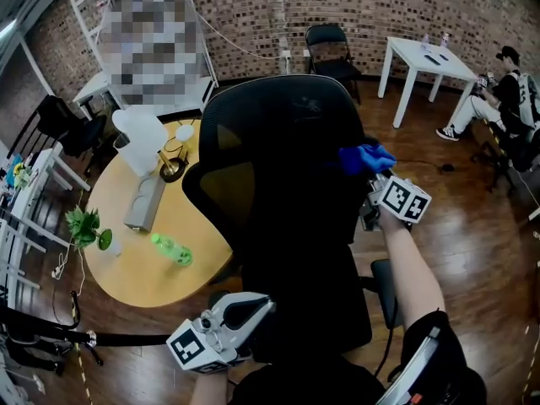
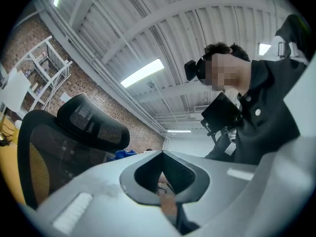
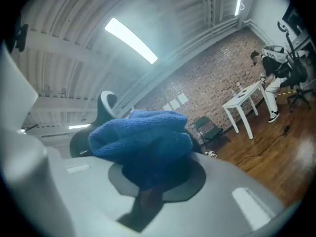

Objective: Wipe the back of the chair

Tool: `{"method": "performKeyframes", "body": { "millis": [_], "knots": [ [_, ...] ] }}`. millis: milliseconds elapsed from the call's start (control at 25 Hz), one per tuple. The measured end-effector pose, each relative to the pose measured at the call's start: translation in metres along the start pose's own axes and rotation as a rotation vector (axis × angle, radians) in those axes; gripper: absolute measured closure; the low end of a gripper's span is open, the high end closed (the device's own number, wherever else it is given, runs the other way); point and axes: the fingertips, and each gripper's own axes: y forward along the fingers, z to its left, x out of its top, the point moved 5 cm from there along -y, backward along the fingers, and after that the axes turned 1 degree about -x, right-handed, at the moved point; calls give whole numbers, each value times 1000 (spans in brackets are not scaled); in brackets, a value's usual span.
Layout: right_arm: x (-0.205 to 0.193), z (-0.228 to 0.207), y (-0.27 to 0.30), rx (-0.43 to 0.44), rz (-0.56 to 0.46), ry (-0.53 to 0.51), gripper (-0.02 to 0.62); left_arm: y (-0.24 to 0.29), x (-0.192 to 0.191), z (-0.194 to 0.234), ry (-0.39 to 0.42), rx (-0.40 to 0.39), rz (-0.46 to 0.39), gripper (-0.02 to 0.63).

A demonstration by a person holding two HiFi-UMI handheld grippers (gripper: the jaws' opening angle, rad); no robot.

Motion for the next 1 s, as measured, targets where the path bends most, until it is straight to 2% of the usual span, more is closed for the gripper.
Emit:
{"method": "performKeyframes", "body": {
  "millis": [120,280,400,520,640,840,1000],
  "knots": [
    [13,-33,-23,-116,-28,-58,541,6,-5,-1,-10,-19,12,607],
    [30,-69,-60,-346,-97,-122,541,9,-8,0,-22,-38,12,607],
    [36,-68,-76,-429,-142,-215,541,6,-7,-2,-27,-49,8,607],
    [22,-53,-65,-409,-96,-292,541,-4,-4,-4,-30,-36,0,607],
    [-5,-28,-42,-355,-22,-309,541,-19,2,-2,-24,-6,-18,607],
    [-61,35,-3,-168,84,-401,541,-50,9,1,-12,58,-39,607],
    [-89,82,19,-67,120,-420,541,-68,16,0,0,97,-55,607]
  ]
}}
